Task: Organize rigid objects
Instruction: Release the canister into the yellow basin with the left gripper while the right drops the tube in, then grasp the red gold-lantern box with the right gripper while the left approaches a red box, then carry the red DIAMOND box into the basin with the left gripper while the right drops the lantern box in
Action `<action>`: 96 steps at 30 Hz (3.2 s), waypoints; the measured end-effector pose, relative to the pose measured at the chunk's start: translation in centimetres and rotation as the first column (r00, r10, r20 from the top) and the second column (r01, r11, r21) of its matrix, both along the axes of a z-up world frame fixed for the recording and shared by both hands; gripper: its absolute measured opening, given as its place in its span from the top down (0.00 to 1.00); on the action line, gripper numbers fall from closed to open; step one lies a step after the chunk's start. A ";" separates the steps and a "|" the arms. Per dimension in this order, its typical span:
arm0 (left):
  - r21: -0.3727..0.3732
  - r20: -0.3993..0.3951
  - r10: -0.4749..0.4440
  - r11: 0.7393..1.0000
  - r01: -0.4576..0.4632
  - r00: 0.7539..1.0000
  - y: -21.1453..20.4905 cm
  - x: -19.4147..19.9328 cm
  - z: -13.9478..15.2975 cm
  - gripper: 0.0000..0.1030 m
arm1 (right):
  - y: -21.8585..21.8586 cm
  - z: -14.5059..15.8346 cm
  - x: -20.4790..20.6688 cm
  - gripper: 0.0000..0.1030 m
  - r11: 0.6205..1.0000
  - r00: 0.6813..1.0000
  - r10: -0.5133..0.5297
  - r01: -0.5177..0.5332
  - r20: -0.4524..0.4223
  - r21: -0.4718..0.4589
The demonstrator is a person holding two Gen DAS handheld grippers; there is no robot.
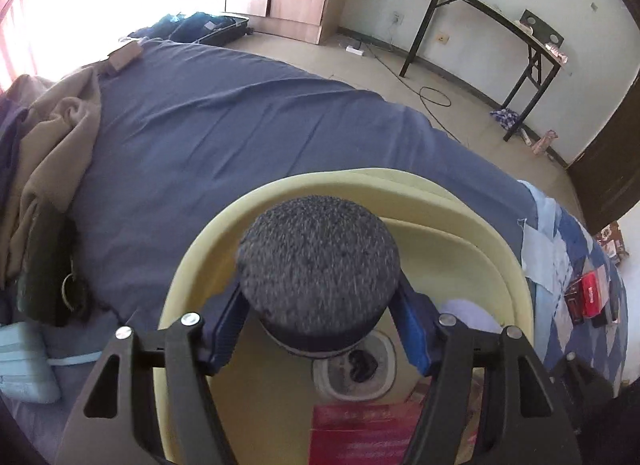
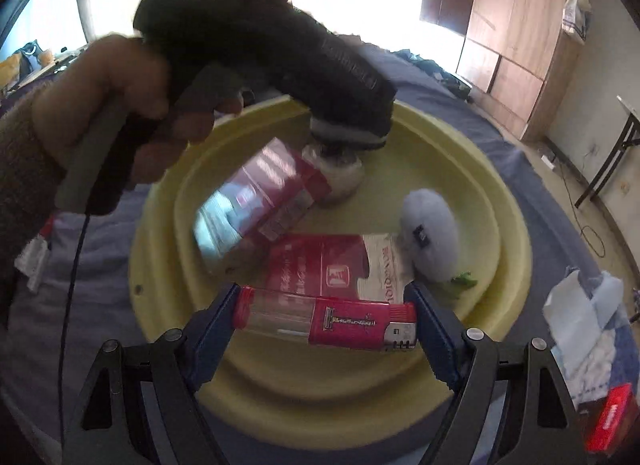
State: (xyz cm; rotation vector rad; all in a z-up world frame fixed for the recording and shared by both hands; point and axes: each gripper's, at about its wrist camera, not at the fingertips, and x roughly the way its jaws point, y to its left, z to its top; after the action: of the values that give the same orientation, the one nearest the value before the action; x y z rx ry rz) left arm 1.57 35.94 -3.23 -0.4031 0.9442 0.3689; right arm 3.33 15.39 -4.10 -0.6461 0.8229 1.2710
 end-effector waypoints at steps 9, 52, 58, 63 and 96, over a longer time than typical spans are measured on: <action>-0.028 0.197 -0.008 1.000 0.014 0.980 -0.6 -2.4 2.6 0.00 | -1.0 1.0 -1.7 0.00 0.996 1.000 -0.019 0.018 0.019 0.085; 0.210 -0.064 -0.738 0.648 0.732 0.672 -33.4 14.5 0.9 0.02 | -39.6 -0.1 16.6 0.00 0.487 0.486 -0.872 0.873 -0.059 -0.015; 0.269 -0.118 -0.752 0.604 0.750 0.649 -33.7 14.9 1.0 0.01 | -39.0 -0.8 16.4 0.00 0.500 0.499 -0.866 0.866 -0.037 -0.011; 0.292 -0.170 -0.757 0.572 0.766 0.630 -34.4 15.2 0.1 0.16 | -39.7 -0.4 15.6 0.00 0.501 0.501 -0.865 0.866 -0.037 0.007; 0.133 0.100 -0.088 0.988 0.074 0.991 -5.9 -8.8 3.3 0.43 | -10.6 6.5 -1.2 0.11 0.985 0.990 -0.118 0.126 -0.073 0.118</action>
State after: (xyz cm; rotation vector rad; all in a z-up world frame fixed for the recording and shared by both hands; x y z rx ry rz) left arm -7.26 30.07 0.09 -0.2622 0.8255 0.3292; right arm 2.16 4.81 2.40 -0.4511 0.8192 1.2253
